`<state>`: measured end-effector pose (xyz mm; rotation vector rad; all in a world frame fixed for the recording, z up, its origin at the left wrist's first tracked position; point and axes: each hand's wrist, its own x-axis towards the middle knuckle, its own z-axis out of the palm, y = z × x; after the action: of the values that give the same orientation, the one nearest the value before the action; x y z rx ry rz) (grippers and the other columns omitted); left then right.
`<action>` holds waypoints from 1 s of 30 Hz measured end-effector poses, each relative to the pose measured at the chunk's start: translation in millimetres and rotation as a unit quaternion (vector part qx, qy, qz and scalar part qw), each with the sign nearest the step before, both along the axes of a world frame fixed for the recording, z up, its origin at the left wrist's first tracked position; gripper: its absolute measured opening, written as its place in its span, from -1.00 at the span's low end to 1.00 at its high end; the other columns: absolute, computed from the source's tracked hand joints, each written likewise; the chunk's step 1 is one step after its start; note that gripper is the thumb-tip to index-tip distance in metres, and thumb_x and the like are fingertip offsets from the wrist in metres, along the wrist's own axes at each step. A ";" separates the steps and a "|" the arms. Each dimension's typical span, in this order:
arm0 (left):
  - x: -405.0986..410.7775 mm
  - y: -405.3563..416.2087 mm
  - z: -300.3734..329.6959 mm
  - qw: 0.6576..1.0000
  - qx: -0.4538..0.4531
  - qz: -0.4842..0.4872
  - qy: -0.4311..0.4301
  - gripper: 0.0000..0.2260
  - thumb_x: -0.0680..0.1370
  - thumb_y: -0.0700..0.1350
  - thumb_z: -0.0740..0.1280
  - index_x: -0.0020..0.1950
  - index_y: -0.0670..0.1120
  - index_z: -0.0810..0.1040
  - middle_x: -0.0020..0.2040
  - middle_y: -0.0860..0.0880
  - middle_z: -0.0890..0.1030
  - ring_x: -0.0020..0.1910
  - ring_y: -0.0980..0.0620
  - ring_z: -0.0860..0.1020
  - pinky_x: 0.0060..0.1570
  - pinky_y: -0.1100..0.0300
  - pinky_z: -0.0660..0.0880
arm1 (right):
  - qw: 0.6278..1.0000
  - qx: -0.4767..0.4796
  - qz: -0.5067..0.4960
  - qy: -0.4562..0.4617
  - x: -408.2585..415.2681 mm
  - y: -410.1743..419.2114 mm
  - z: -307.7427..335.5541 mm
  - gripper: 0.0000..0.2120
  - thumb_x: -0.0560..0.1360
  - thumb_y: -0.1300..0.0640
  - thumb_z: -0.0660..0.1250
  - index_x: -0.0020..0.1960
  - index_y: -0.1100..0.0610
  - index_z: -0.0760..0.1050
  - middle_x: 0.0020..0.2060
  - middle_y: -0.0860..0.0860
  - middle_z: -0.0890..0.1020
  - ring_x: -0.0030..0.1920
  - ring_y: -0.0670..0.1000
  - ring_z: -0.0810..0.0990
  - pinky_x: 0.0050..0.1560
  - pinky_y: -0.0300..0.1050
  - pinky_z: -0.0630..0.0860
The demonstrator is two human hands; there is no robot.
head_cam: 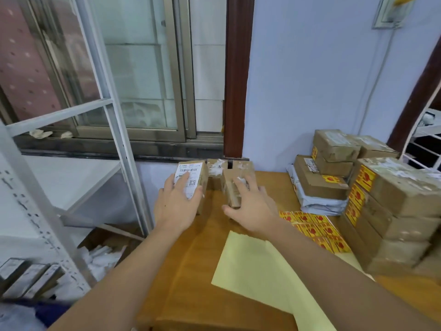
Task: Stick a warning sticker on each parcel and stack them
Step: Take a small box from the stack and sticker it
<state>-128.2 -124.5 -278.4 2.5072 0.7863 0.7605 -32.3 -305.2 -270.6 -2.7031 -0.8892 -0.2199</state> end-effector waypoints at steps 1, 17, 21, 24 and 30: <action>-10.3 -6.8 -0.5 1.000 -0.002 0.001 -0.001 -0.42 0.65 0.30 0.13 0.63 0.11 0.25 0.63 0.00 0.22 0.52 -0.11 0.30 0.40 -0.10 0.38 | 1.000 -0.004 0.001 0.009 -8.3 -4.1 -1.4 -0.19 0.47 -0.42 0.20 0.60 -0.12 0.05 0.60 -0.03 0.05 0.43 0.19 0.31 0.27 0.09 0.47; -103.8 -40.5 -12.0 1.000 -0.009 0.026 0.003 -0.42 0.63 0.34 0.11 0.61 0.16 0.23 0.61 0.03 0.24 0.46 -0.08 0.35 0.33 -0.11 0.47 | 0.993 -0.084 0.026 0.079 -65.2 -6.3 -34.3 -0.04 0.40 -0.49 0.27 0.62 -0.09 0.02 0.62 0.02 0.00 0.48 0.24 0.25 0.37 0.14 0.41; -110.3 -47.0 -3.4 1.000 -0.008 0.011 -0.018 -0.42 0.62 0.34 0.12 0.60 0.16 0.24 0.61 0.05 0.23 0.47 -0.05 0.34 0.32 -0.09 0.47 | 0.991 -0.084 0.039 0.094 -67.2 -10.6 -35.5 0.02 0.36 -0.53 0.25 0.64 -0.12 -0.06 0.64 0.01 -0.08 0.58 0.25 0.07 0.51 0.21 0.24; -114.2 -56.6 4.0 0.999 -0.009 -0.007 -0.037 -0.42 0.62 0.34 0.13 0.61 0.17 0.23 0.62 0.06 0.21 0.49 -0.03 0.32 0.31 -0.07 0.46 | 0.994 -0.032 0.064 0.085 -72.6 -22.6 -27.3 -0.05 0.42 -0.46 0.26 0.64 -0.12 -0.03 0.65 0.00 -0.06 0.62 0.16 -0.03 0.56 0.21 0.14; -111.3 -89.3 13.4 0.993 -0.065 -0.058 -0.081 -0.42 0.63 0.34 0.15 0.61 0.17 0.24 0.61 0.13 0.20 0.51 0.03 0.29 0.36 -0.05 0.40 | 0.962 0.211 0.123 0.122 -98.4 -61.9 -12.0 -0.43 0.65 -0.17 0.20 0.61 -0.11 0.15 0.59 -0.13 0.19 0.57 -0.07 0.19 0.53 0.05 0.26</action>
<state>-239.6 -213.8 -265.0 2.3196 0.6086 0.8327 -130.7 -367.0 -282.6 -2.1495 -0.9655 -0.0173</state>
